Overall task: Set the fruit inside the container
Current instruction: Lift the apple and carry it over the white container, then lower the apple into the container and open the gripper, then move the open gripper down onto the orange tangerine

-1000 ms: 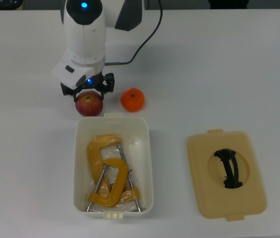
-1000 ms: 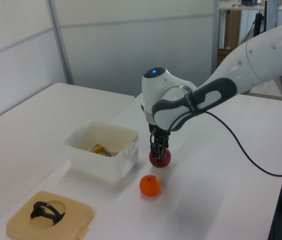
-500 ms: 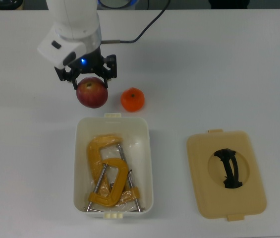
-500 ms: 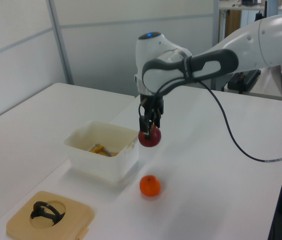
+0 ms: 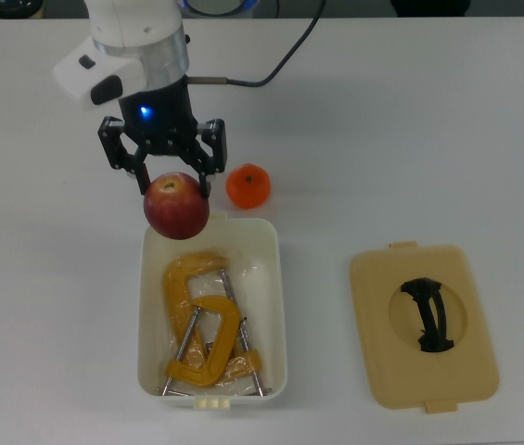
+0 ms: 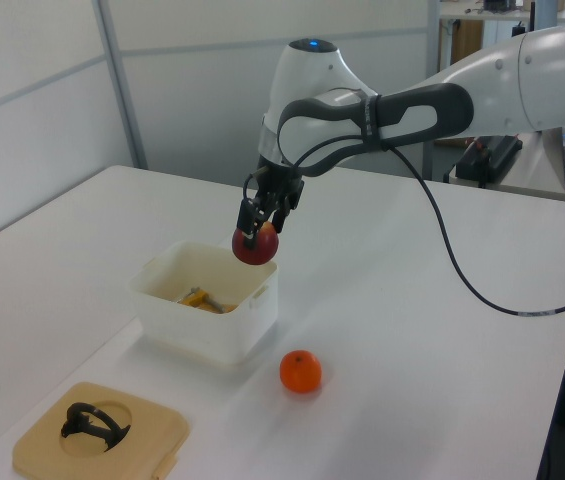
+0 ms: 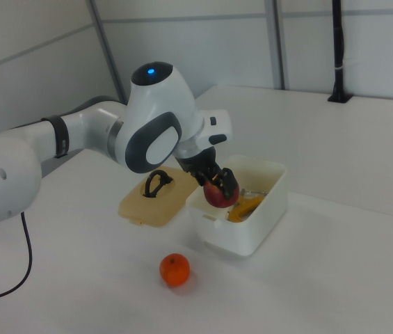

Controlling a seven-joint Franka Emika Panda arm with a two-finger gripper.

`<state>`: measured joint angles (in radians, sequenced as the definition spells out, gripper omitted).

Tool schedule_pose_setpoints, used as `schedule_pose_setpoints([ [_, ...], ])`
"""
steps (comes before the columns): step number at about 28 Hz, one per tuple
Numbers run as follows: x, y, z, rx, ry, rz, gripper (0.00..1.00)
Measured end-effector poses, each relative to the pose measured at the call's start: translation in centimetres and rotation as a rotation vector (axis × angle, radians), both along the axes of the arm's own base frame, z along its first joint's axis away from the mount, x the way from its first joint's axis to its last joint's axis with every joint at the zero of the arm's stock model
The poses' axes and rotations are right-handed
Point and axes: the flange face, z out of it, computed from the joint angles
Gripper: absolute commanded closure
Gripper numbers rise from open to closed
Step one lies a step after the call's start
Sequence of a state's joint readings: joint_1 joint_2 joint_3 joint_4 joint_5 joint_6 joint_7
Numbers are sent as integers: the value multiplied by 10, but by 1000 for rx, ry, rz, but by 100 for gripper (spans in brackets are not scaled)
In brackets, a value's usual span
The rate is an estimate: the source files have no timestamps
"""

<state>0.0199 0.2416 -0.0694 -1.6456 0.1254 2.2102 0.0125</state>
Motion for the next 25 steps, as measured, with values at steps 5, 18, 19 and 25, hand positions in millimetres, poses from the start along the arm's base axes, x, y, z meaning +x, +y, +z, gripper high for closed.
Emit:
schedule_pose_setpoints([
  [5,3,4,-10,1,12,2,0],
  [18,-2,7,-15,-6,73,26,0],
  [19,-5,9,-19,-17,114,47,0],
  [25,-22,31,-41,-83,285,170,0],
])
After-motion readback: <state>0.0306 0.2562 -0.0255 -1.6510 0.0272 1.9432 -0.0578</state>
